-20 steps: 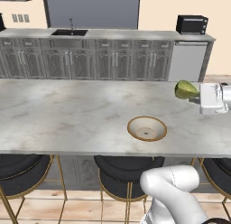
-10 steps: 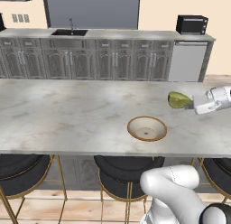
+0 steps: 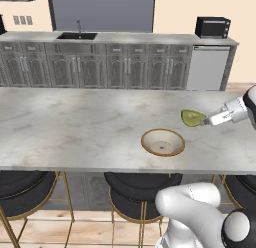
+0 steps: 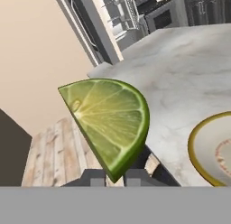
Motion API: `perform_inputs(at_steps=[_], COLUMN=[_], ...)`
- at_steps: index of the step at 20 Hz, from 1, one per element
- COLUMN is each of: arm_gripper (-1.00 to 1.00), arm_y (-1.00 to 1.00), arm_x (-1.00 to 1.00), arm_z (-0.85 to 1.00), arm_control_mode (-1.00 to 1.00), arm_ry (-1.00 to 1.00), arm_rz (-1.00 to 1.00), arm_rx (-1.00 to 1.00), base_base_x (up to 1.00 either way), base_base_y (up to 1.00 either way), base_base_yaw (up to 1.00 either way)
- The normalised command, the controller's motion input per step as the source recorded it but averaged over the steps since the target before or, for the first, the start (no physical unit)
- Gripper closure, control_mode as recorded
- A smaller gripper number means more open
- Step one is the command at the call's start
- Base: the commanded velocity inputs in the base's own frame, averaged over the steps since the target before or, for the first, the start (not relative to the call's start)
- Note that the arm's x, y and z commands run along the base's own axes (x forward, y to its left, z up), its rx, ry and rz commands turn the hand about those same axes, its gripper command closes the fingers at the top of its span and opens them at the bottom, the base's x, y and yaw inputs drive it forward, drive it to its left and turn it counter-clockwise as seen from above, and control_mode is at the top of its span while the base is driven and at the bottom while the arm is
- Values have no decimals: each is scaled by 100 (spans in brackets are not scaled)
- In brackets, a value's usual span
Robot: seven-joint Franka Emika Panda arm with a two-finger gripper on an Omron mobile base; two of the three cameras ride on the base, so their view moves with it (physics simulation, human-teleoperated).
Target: There is a bowl on the dining counter. Grab a lemon wedge from the fridge and place it in the bowl. Then get the liquor bottle and glass cup from the cabinet and place them next to the bowl.
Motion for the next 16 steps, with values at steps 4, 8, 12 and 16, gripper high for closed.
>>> perform_inputs(at_steps=[4,8,12,16], arm_gripper=[100,100,100,100], arm_y=[0,0,0,0], arm_x=[9,22,41,54], arm_z=[-27,-33,-36,-37], arm_control_mode=[-100,-100,-100,-100], arm_ry=[6,1,8,11], arm_rz=[0,0,0,0], arm_rx=[-1,-8,-14,-16], base_base_x=[0,0,0,0], base_base_y=[0,0,0,0], base_base_yaw=[0,0,0,0])
